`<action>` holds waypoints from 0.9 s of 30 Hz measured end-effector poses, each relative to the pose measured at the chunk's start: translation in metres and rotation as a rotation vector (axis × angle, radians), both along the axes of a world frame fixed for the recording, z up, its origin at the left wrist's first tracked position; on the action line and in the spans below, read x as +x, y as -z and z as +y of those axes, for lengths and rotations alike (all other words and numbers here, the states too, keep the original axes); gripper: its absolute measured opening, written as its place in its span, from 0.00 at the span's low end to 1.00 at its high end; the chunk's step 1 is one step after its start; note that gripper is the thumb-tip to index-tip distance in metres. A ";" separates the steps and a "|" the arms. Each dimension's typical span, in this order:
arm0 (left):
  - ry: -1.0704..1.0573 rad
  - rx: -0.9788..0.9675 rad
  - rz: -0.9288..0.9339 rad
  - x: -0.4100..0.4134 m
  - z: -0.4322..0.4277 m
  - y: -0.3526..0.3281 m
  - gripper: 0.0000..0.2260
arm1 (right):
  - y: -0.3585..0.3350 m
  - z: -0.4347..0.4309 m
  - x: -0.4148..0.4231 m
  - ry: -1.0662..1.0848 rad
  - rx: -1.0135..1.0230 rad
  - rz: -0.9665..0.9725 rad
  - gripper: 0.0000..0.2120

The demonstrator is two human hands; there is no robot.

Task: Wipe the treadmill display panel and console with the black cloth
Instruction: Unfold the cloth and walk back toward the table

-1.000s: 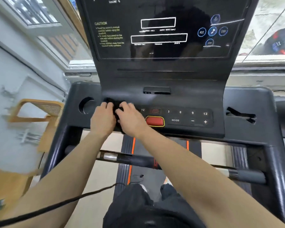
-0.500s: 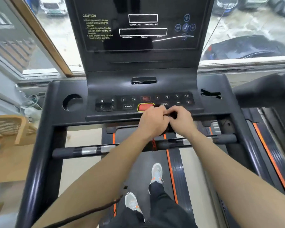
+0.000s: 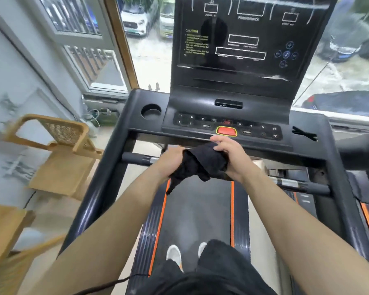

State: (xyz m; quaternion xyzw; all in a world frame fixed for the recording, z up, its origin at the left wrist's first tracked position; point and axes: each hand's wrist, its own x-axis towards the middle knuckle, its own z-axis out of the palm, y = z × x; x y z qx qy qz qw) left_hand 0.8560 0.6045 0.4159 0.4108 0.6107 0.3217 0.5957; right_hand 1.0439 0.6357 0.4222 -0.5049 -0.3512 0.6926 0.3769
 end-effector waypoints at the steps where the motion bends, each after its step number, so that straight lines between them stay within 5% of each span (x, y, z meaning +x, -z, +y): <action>1: 0.001 0.009 0.010 -0.005 -0.009 -0.001 0.07 | -0.001 0.000 -0.005 -0.021 0.015 -0.015 0.15; 6: -0.274 0.135 0.265 -0.024 -0.058 -0.011 0.01 | 0.004 -0.008 -0.028 -0.250 0.115 -0.089 0.18; 9: -0.416 0.183 0.594 -0.033 -0.092 -0.014 0.07 | 0.016 -0.020 -0.039 -0.528 0.270 -0.321 0.18; 14: -0.592 0.159 0.805 -0.032 -0.166 -0.027 0.05 | 0.023 -0.052 -0.067 -0.856 0.569 -0.603 0.10; 27: -0.924 -0.277 1.220 -0.059 -0.462 -0.033 0.15 | -0.016 -0.247 -0.183 -1.538 0.963 -0.524 0.04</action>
